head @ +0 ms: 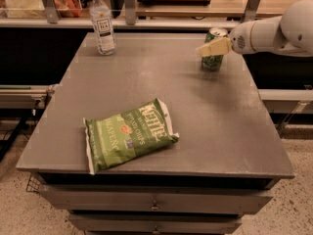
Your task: Move green can near green jalapeno chip bag
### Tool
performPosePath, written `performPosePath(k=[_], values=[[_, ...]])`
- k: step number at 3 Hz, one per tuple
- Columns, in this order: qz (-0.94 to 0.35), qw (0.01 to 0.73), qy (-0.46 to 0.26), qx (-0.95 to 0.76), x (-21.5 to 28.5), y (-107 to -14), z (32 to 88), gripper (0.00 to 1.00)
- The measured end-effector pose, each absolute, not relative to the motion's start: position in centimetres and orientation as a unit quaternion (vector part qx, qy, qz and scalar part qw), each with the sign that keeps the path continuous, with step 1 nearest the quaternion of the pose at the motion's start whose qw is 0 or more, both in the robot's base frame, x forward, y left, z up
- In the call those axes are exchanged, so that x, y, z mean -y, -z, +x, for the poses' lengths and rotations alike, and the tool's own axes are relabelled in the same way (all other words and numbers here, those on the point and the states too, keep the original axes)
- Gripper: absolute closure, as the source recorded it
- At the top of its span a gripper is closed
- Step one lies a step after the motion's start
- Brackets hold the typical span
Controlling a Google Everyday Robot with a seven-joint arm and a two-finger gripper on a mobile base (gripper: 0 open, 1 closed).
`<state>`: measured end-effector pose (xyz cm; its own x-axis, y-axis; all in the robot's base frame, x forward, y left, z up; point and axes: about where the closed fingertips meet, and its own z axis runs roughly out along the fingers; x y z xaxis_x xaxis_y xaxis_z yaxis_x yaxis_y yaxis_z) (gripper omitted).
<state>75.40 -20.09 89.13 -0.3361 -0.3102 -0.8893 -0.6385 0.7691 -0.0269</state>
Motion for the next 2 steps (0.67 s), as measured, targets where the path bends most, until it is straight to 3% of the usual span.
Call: performPosePath(k=[1, 2], values=[[-0.302, 0.491, -0.189, -0.795, 19.4, -88.76, 75.07, 0.0], [-0.298, 0.497, -0.2, -0.79, 19.32, -88.79, 74.37, 0.21]])
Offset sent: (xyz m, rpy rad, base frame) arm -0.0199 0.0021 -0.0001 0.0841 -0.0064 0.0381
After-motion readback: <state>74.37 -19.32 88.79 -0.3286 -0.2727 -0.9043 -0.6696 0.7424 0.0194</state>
